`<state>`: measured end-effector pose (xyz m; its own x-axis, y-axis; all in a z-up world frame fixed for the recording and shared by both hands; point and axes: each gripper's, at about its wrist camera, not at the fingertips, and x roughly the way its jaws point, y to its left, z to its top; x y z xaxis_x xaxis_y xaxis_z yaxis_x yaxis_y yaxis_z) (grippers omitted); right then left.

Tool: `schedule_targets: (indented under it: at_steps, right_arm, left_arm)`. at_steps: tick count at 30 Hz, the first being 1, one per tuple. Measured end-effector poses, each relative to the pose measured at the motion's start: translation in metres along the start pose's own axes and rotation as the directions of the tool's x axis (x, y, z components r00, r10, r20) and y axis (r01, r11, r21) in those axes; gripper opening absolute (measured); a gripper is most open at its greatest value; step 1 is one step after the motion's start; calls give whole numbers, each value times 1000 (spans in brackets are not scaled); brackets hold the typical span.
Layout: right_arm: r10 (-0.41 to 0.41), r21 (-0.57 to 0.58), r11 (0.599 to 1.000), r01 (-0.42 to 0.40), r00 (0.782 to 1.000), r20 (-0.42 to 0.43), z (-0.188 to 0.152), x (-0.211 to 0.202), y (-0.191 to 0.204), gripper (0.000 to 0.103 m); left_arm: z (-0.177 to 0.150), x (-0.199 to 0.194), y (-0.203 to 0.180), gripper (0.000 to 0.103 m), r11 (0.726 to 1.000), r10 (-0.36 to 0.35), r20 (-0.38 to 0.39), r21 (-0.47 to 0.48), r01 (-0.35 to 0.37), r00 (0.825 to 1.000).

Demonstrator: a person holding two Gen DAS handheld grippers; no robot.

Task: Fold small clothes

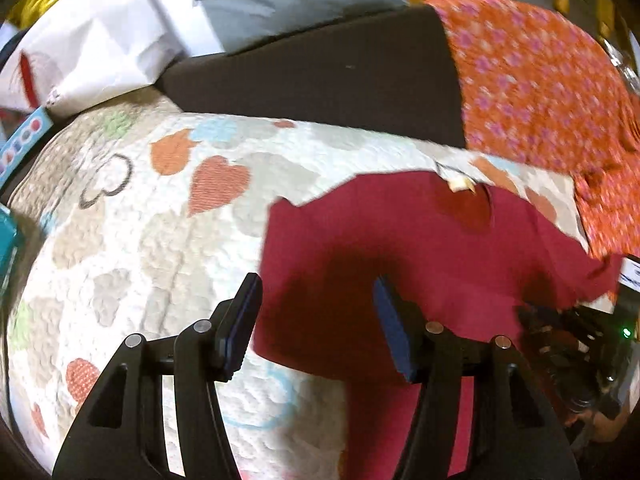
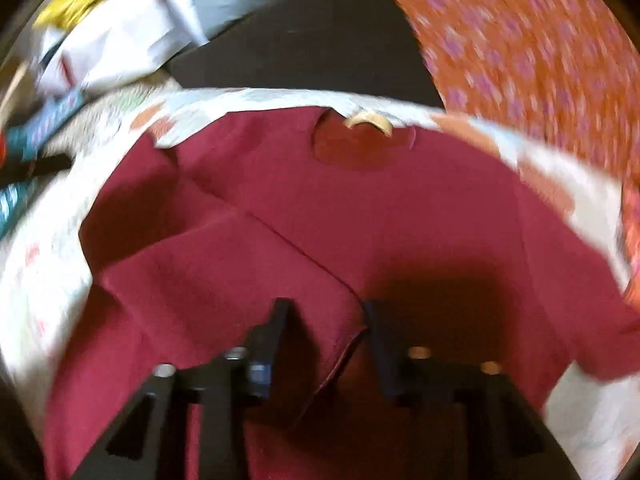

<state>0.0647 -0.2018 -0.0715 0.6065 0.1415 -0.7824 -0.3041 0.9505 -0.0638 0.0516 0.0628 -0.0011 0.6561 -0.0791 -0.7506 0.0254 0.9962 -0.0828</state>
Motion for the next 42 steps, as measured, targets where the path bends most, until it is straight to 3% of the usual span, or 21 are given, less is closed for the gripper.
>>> schedule_targets:
  at_steps: [1, 5, 8, 12, 17, 22, 24, 26, 30, 32, 34, 35, 36, 39, 42]
  right_arm:
    - [-19, -23, 1000, 20, 1000, 15, 4, -5, -1, 5]
    - [-108, -12, 994, 110, 987, 115, 27, -37, -35, 5]
    - [-217, 23, 976, 216, 965, 148, 43, -51, -66, 5]
    - [-313, 79, 949, 305, 941, 125, 58, -46, -105, 5]
    - [-408, 84, 912, 403, 912, 55, 54, -10, -138, 5]
    - [-255, 191, 944, 270, 962, -99, 33, 34, -169, 5]
    - [-248, 221, 939, 262, 965, -91, 29, 31, -177, 6]
    - [-270, 270, 922, 279, 960, -70, 31, 11, -187, 16]
    - [-209, 331, 924, 190, 978, 23, 25, -21, -182, 16]
    - [-156, 301, 942, 148, 988, 4, 20, -15, -168, 16]
    - [-119, 302, 943, 136, 990, -76, 13, 14, -162, 16]
    - [-115, 324, 935, 143, 988, -102, 8, 27, -164, 16]
    - [-126, 343, 929, 141, 990, -66, 8, 25, -165, 16]
    - [-69, 411, 907, 92, 995, -69, 9, 12, -177, 17]
    - [-61, 494, 867, 65, 998, -25, -13, -22, -198, 27]
  left_arm:
    - [2, -2, 6, 58, 1000, 8, 11, -19, -8, 1000]
    - [4, -1, 16, 58, 998, 25, 27, -63, -23, 999]
    - [4, 6, 13, 58, 998, 24, 12, -66, -23, 1000]
    - [3, 17, -2, 58, 1000, 21, -5, -19, -21, 1000]
    - [0, 35, -25, 58, 998, 28, -22, 51, -27, 999]
    - [-4, 62, -43, 58, 995, 38, -58, 94, -33, 998]
    - [-6, 69, -46, 58, 995, 40, -66, 97, -34, 997]
    - [-8, 76, -46, 58, 995, 46, -67, 94, -39, 997]
    - [-11, 92, -46, 58, 996, 55, -101, 79, -47, 993]
    - [-13, 99, -47, 58, 996, 63, -118, 71, -55, 991]
    - [-12, 99, -49, 58, 996, 68, -122, 71, -59, 990]
    - [-10, 96, -50, 58, 996, 62, -118, 67, -55, 991]
    - [-9, 92, -51, 58, 997, 52, -111, 62, -46, 992]
    - [-5, 79, -54, 58, 998, 22, -81, 58, -18, 996]
    - [-2, 67, -57, 58, 999, -3, -53, 52, 6, 999]
